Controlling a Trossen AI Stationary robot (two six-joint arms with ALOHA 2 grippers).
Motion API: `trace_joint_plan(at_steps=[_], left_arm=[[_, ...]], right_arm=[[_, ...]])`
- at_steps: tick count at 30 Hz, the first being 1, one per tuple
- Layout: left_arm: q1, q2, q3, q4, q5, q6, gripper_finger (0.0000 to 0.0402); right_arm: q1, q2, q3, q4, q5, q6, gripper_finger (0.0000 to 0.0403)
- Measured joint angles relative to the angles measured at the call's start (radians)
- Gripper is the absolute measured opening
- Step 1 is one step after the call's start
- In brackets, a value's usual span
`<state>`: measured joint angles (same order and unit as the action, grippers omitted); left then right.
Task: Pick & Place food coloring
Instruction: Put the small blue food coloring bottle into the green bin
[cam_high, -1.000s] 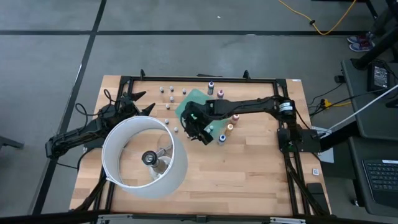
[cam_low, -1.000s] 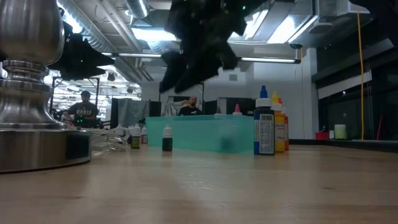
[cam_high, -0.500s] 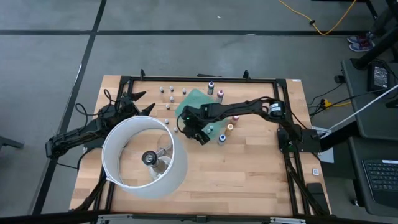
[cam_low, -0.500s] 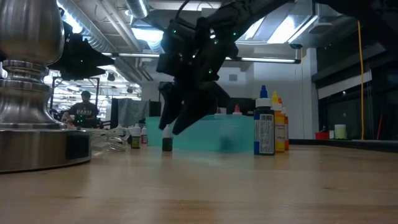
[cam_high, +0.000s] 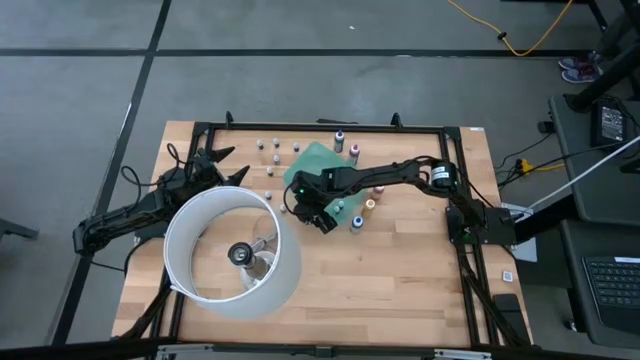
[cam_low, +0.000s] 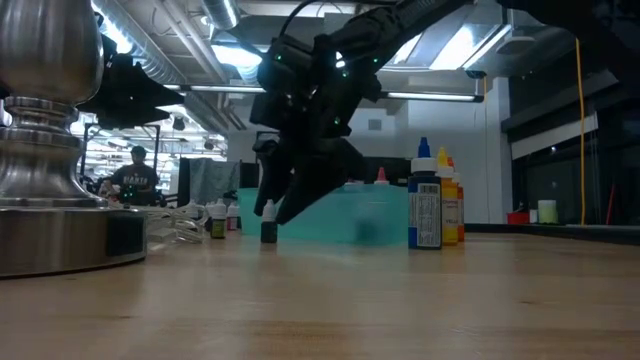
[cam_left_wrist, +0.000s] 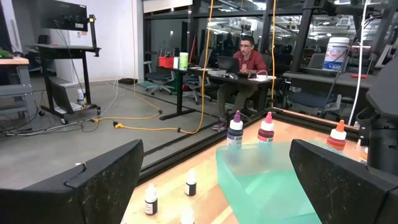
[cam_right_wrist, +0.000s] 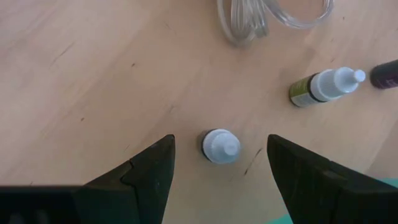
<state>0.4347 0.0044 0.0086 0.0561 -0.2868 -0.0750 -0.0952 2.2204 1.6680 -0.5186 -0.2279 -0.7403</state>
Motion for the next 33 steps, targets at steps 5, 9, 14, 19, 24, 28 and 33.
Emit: trace_joint_plan(at_steps=[5, 9, 14, 19, 24, 28, 33], left_arm=[[0.0, 0.0, 0.0, 0.0, 0.0, 0.0, 0.04], [0.0, 0.0, 0.0, 0.0, 0.0, 0.0, 0.04], [0.0, 0.0, 0.0, 0.0, 0.0, 0.0, 0.04], [0.0, 0.0, 0.0, 0.0, 0.0, 0.0, 0.04], [0.0, 0.0, 0.0, 0.0, 0.0, 0.0, 0.04], [0.0, 0.0, 0.0, 0.0, 0.0, 0.0, 0.04], [0.0, 0.0, 0.0, 0.0, 0.0, 0.0, 0.04]], right_arm=[[0.0, 0.0, 0.0, -0.006, 0.002, -0.001, 0.0251], [0.004, 0.0, 0.0, -0.007, 0.008, -0.002, 0.0226], [0.006, 0.0, 0.0, -0.007, 0.009, -0.002, 0.0165], [0.007, 0.0, 0.0, -0.008, 0.009, -0.002, 0.0094], [0.007, -0.01, 0.0, -0.032, 0.013, 0.002, 0.0055], [0.007, -0.025, 0.014, -0.056, 0.06, 0.004, 0.0055], [0.007, -0.025, 0.113, -0.19, 0.109, 0.057, 0.0065]])
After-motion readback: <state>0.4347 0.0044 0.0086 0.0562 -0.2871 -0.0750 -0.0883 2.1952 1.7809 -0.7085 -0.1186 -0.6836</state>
